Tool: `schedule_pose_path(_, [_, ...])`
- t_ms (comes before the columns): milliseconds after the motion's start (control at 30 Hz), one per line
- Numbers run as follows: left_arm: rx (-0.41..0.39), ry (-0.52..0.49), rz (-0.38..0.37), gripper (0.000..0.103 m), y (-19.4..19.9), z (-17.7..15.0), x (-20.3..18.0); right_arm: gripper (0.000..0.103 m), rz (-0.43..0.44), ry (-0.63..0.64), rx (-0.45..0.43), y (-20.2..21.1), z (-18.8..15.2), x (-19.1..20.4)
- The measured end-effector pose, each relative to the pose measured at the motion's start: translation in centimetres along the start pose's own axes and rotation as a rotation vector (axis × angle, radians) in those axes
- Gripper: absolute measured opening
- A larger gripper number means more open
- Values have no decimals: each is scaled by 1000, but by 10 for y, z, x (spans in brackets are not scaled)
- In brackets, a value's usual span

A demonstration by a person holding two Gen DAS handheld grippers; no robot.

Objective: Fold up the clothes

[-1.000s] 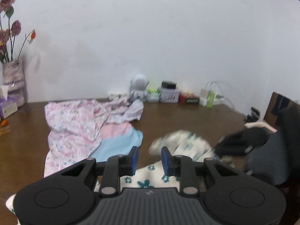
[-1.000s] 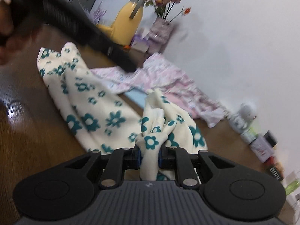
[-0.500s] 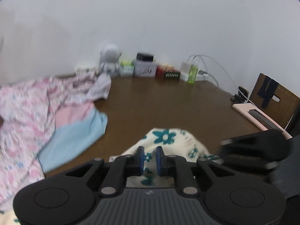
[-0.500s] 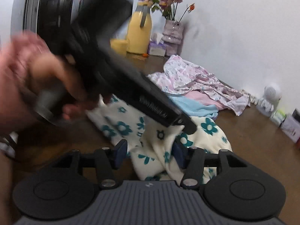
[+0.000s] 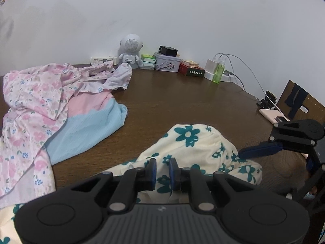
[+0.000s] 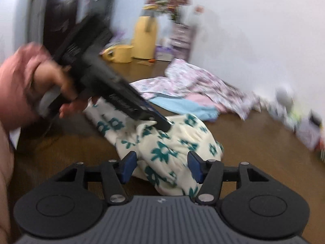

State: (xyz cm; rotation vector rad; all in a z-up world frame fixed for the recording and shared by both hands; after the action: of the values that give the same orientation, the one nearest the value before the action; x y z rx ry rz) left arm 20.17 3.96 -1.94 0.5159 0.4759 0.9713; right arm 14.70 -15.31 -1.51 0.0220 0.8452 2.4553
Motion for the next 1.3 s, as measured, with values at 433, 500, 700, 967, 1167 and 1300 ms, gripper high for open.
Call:
schedule_pose_path(433, [-20, 29, -27, 12, 9, 1, 4, 18, 21, 328, 116, -33, 18, 26])
schedule_pose_path(500, [-35, 38, -39, 12, 16, 2, 6, 16, -4, 301, 88, -31, 26, 21])
schedule_pose_path(700, [-53, 54, -49, 12, 31, 1, 10, 13, -55, 367, 122, -54, 19, 40])
schedule_pose_path(967, [-85, 6, -129, 13, 40, 11, -12, 15, -72, 340, 110, -59, 10, 45])
schedule_pose_path(1167, [16, -48, -48, 12, 14, -9, -22, 45, 19, 207, 102, -37, 14, 33])
schedule_pose_path(1300, [9, -52, -43, 12, 15, -14, -21, 47, 147, 33, 74, -4, 35, -13])
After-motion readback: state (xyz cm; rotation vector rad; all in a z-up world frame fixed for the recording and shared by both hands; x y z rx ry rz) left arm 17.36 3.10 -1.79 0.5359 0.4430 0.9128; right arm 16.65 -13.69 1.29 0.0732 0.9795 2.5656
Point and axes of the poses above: each gripper's, at about its wrist camera, not at the fingertips, and y roughly against the way its jaws point, x to its left, z to its top, the point moved 5 cm from there along -y, roughly the way its jaws point, and after that the axes turned 3 degrees about -y, right-handed, at the moved point
